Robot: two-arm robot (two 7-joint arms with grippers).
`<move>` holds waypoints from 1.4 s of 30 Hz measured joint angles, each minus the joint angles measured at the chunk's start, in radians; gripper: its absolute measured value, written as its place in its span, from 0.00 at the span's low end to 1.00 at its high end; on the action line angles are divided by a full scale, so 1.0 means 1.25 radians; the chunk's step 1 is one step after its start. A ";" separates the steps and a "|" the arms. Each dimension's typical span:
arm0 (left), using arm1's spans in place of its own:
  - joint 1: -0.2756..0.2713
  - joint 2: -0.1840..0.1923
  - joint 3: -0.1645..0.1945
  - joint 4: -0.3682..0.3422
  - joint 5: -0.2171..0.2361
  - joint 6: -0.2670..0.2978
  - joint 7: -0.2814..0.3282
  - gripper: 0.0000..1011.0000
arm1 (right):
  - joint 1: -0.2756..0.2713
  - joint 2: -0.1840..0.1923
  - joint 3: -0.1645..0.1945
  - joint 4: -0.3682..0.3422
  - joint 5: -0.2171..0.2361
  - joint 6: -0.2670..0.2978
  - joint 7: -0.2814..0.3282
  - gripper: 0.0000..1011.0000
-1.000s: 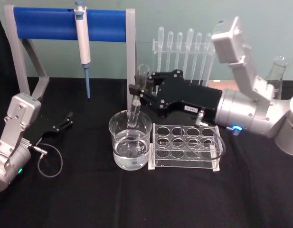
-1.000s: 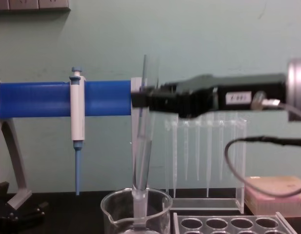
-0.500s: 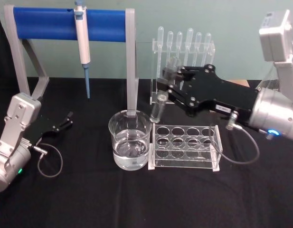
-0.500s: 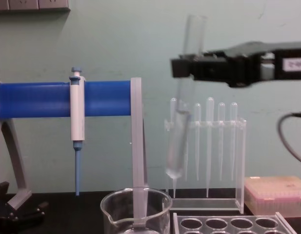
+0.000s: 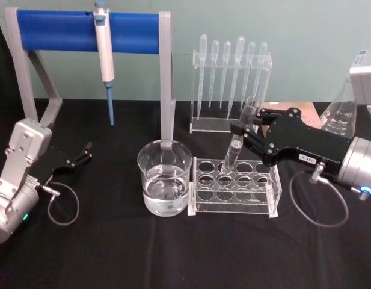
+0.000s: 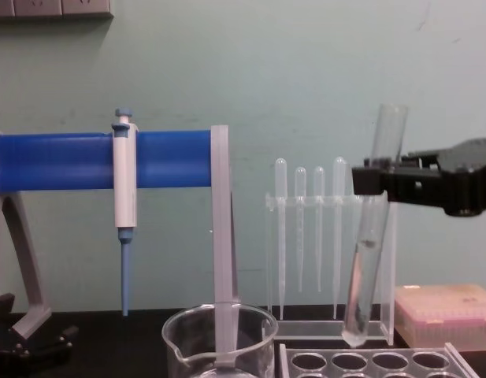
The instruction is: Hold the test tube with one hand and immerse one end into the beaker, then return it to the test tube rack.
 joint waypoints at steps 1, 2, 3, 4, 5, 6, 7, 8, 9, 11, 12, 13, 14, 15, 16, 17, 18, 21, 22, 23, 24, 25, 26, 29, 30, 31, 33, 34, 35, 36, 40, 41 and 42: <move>0.000 0.000 0.000 0.000 0.000 0.000 0.000 0.99 | -0.001 -0.001 0.000 0.003 0.000 -0.001 0.000 0.22; 0.000 0.000 0.000 0.000 0.000 0.000 0.000 0.99 | -0.001 -0.003 0.000 0.006 -0.001 -0.002 0.000 0.22; 0.000 0.000 0.000 0.000 0.000 0.000 0.000 0.99 | -0.001 -0.004 0.000 0.008 -0.001 -0.002 0.000 0.22; 0.000 0.000 0.000 0.000 0.000 0.000 0.000 0.99 | -0.001 -0.007 -0.001 0.014 -0.005 -0.003 0.001 0.22; 0.000 0.000 0.000 0.000 0.000 0.000 0.000 0.99 | -0.001 -0.007 -0.001 0.014 -0.005 -0.003 0.001 0.22; 0.000 0.000 0.000 0.000 0.000 0.000 0.000 0.99 | -0.001 -0.011 -0.002 0.019 -0.008 -0.003 0.001 0.22; 0.000 0.000 0.000 0.000 0.000 0.000 0.000 0.99 | -0.001 -0.012 -0.003 0.022 -0.009 -0.003 0.002 0.22; 0.000 0.000 0.000 0.000 0.000 0.000 0.000 0.99 | -0.001 -0.015 -0.004 0.026 -0.012 -0.003 0.002 0.22; 0.000 0.000 0.000 0.000 0.000 0.000 0.000 0.99 | -0.001 -0.016 -0.004 0.028 -0.013 -0.003 0.002 0.22; 0.000 0.000 0.000 0.000 0.000 0.000 0.000 0.99 | -0.001 -0.020 -0.005 0.034 -0.018 -0.004 0.002 0.22; 0.000 0.000 0.000 0.000 0.000 0.000 0.000 0.99 | -0.001 -0.020 -0.005 0.034 -0.018 -0.004 0.002 0.22; 0.000 0.000 0.000 0.000 0.000 0.000 0.000 0.99 | -0.001 -0.021 -0.005 0.038 -0.020 -0.004 0.002 0.22; 0.000 0.000 0.000 0.000 0.000 0.000 0.000 0.99 | -0.002 -0.022 -0.006 0.039 -0.021 -0.004 0.002 0.22; 0.000 0.000 0.000 0.000 0.000 0.000 0.000 0.99 | -0.002 -0.023 -0.006 0.040 -0.022 -0.004 0.002 0.22; 0.000 0.000 0.000 0.000 0.000 0.000 0.000 0.99 | -0.004 -0.024 -0.006 0.042 -0.025 -0.004 0.002 0.22; 0.000 0.000 0.000 0.000 0.000 0.000 0.000 0.99 | -0.005 -0.025 -0.005 0.043 -0.026 -0.004 0.002 0.22; 0.000 0.000 0.000 0.000 0.000 0.000 0.000 0.99 | -0.007 -0.026 -0.005 0.045 -0.028 -0.005 0.001 0.22; 0.000 0.000 0.000 0.000 0.000 0.000 0.000 0.99 | -0.009 -0.028 -0.003 0.046 -0.030 -0.006 0.000 0.22; 0.000 0.000 0.000 0.000 0.000 0.000 0.000 0.99 | -0.010 -0.029 -0.003 0.048 -0.032 -0.007 0.000 0.22; 0.000 0.000 0.000 0.000 0.000 0.000 0.000 0.99 | -0.010 -0.030 -0.003 0.049 -0.033 -0.008 0.000 0.22; 0.000 0.000 0.000 0.000 0.000 0.000 0.000 0.99 | -0.011 -0.031 -0.003 0.050 -0.034 -0.008 0.000 0.22; 0.000 0.000 0.000 0.000 0.000 0.000 0.000 0.99 | -0.011 -0.032 -0.003 0.051 -0.035 -0.009 0.001 0.22; 0.000 0.000 0.000 0.000 0.000 0.000 0.000 0.99 | -0.011 -0.033 -0.003 0.053 -0.037 -0.010 0.001 0.22; 0.000 0.000 0.000 0.000 0.000 0.000 0.000 0.99 | -0.011 -0.038 -0.004 0.058 -0.041 -0.011 0.002 0.22; 0.000 0.000 0.000 0.000 0.000 0.000 0.000 0.99 | -0.011 -0.039 -0.004 0.059 -0.042 -0.011 0.002 0.22; 0.000 0.000 0.000 0.000 0.000 0.000 0.000 0.99 | -0.011 -0.041 -0.004 0.062 -0.044 -0.012 0.003 0.22; 0.000 0.000 0.000 0.000 0.000 0.000 0.000 0.99 | -0.011 -0.043 -0.005 0.065 -0.045 -0.013 0.003 0.22; 0.000 0.000 0.000 0.000 0.000 0.000 0.000 0.99 | -0.011 -0.045 -0.005 0.067 -0.047 -0.013 0.003 0.22; 0.000 0.000 0.000 0.000 0.000 0.000 0.000 0.99 | -0.011 -0.046 -0.006 0.068 -0.048 -0.013 0.004 0.22; 0.000 0.000 0.000 0.000 0.000 0.000 0.000 0.99 | -0.012 -0.047 -0.006 0.069 -0.049 -0.014 0.004 0.22; 0.000 0.000 0.000 0.000 0.000 0.000 0.000 0.99 | -0.014 -0.051 -0.009 0.075 -0.054 -0.014 0.004 0.22; 0.000 0.000 0.000 0.000 0.000 0.000 0.000 0.99 | -0.014 -0.052 -0.010 0.076 -0.055 -0.014 0.004 0.22; 0.000 0.000 0.000 0.000 0.000 0.000 0.000 0.99 | -0.015 -0.053 -0.011 0.077 -0.057 -0.013 0.004 0.22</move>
